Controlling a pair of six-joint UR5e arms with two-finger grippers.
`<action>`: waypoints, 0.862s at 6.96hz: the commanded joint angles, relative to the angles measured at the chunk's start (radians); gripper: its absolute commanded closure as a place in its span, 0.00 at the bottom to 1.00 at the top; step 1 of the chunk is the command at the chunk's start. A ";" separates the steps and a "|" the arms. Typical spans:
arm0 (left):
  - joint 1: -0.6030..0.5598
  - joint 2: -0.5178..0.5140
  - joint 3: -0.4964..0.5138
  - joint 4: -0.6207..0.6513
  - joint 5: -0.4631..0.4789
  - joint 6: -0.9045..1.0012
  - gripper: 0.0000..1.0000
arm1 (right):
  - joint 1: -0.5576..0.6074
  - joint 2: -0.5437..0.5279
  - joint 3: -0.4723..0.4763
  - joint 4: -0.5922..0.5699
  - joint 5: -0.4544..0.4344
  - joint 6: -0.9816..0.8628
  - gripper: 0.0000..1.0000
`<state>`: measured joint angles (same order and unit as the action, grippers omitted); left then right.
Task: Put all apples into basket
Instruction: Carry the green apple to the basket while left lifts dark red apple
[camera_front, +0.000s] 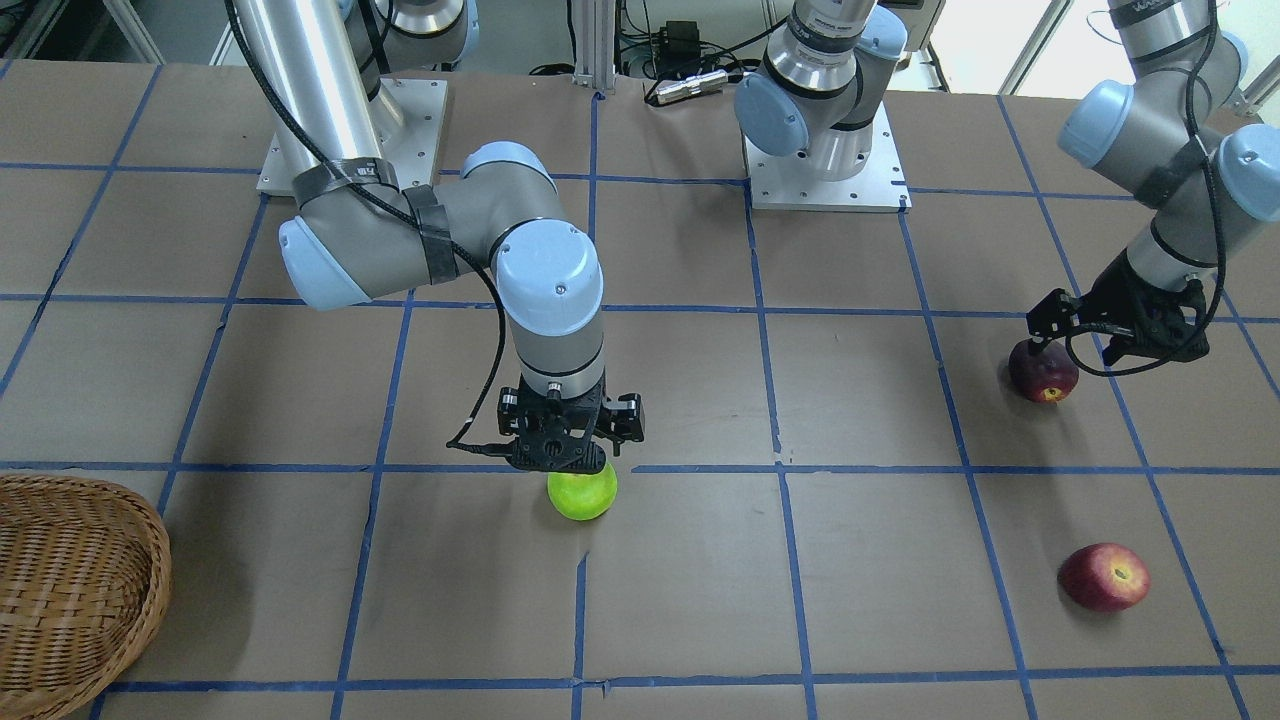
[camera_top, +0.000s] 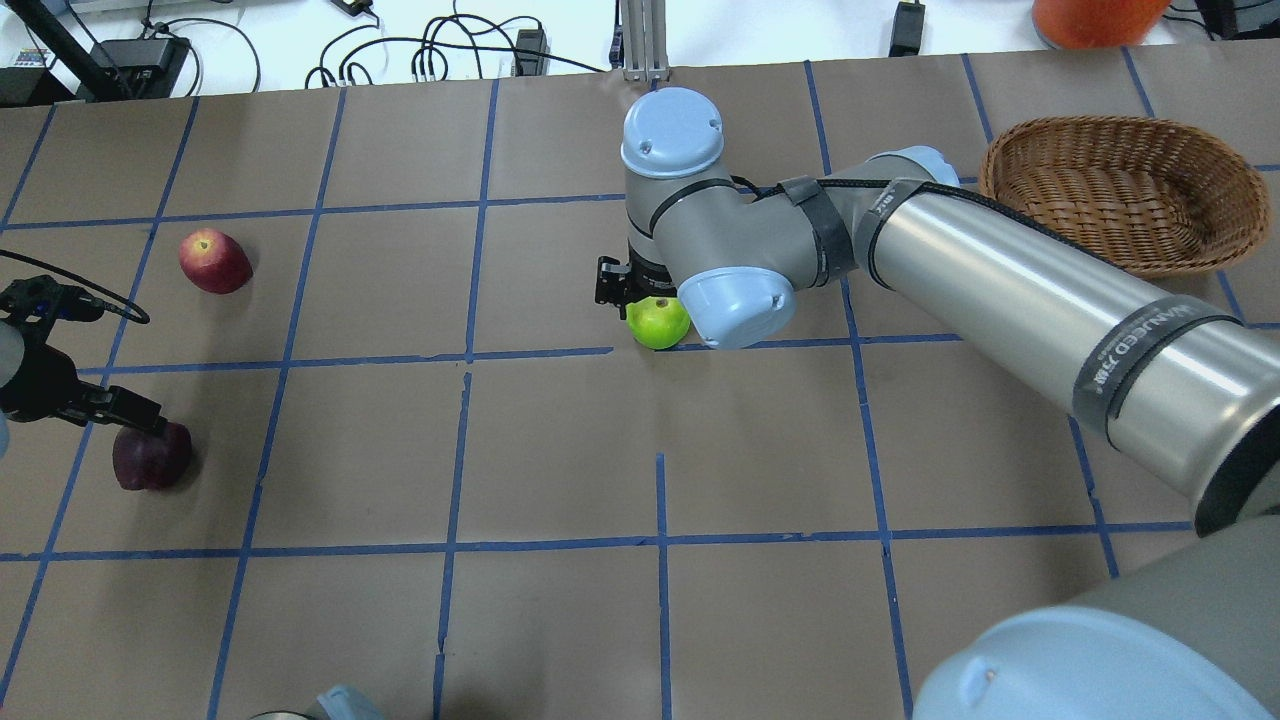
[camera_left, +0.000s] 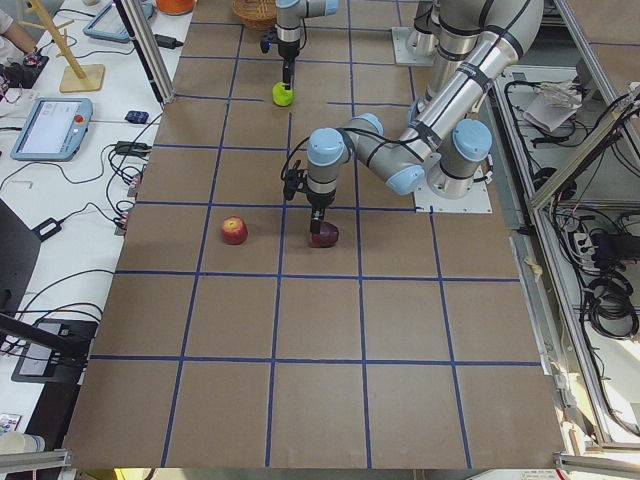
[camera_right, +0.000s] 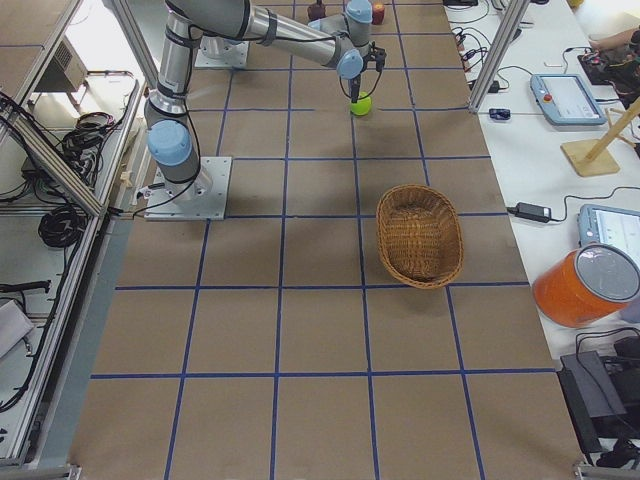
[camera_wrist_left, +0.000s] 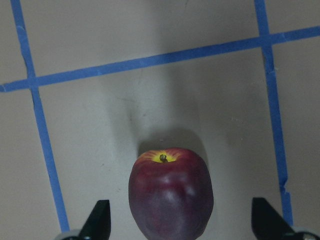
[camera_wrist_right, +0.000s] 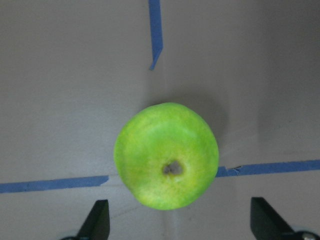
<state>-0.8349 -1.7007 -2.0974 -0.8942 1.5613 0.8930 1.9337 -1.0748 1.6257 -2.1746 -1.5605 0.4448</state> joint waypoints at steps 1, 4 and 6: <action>0.007 -0.090 -0.007 0.032 -0.003 0.003 0.00 | -0.001 0.044 -0.015 -0.002 -0.021 0.000 0.00; 0.007 -0.180 -0.004 0.107 0.031 0.020 0.00 | -0.010 0.108 -0.115 0.006 0.017 -0.005 0.00; -0.001 -0.163 -0.006 0.106 0.022 0.015 0.67 | -0.010 0.115 -0.080 0.012 0.005 -0.015 0.00</action>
<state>-0.8301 -1.8726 -2.1018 -0.7896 1.5873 0.9106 1.9237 -0.9660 1.5322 -2.1685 -1.5513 0.4328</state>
